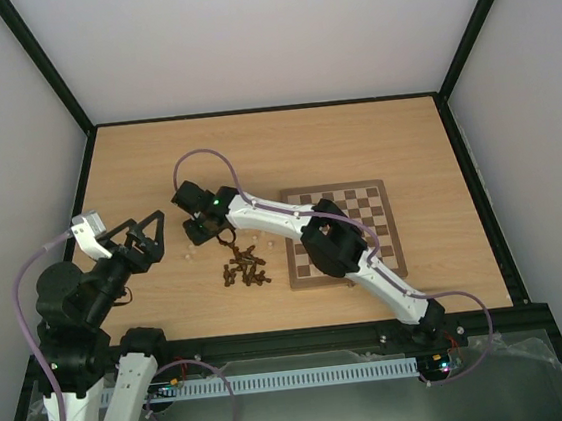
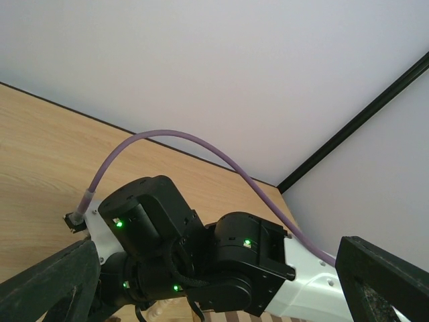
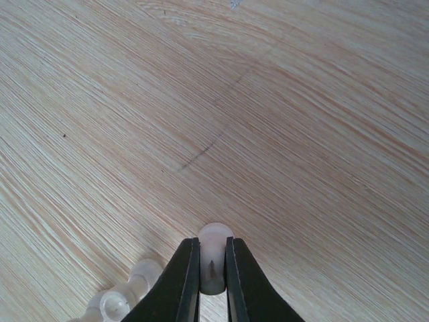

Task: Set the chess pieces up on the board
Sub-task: Pick up the chess piece at the center of the board.

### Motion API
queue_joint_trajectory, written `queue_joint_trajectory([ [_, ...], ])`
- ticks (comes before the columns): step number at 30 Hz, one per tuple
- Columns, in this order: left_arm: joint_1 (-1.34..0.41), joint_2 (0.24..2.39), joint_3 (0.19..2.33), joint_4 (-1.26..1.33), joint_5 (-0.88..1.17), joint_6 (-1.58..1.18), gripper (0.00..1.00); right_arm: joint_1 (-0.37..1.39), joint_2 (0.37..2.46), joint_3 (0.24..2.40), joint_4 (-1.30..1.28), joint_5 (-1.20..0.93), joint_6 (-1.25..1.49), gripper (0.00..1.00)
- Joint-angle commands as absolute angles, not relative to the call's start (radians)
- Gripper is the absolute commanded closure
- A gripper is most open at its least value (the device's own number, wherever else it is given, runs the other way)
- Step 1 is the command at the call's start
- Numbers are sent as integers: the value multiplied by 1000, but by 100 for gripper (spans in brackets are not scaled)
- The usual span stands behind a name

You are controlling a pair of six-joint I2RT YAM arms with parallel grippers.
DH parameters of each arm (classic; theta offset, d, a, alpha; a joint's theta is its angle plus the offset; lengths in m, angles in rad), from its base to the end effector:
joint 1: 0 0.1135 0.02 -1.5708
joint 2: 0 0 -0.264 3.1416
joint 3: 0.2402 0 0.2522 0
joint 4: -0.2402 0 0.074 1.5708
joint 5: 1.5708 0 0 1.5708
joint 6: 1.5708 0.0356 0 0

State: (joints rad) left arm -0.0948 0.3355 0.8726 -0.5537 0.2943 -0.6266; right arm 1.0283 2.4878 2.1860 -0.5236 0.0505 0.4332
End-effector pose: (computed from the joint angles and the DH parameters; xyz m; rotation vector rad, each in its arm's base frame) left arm 0.0573 -0.0158 0.3755 -0.1987 1.6320 -0.7903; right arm 0.2884 0.4749 0.1780 -0.7059 2.3858 0.6024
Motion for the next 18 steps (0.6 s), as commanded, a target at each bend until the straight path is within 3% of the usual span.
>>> queue_joint_trajectory([
  [1, -87, 343, 885, -567, 295, -617, 0, 1036, 2489, 2210, -595, 85, 422, 96],
  [6, -87, 348, 914, -579, 284, -605, 0, 1037, 2377, 2116, -568, 100, 405, 99],
  [18, -87, 464, 970, -598, 284, -549, 1, 1036, 1671, 1440, -467, 246, 442, 98],
])
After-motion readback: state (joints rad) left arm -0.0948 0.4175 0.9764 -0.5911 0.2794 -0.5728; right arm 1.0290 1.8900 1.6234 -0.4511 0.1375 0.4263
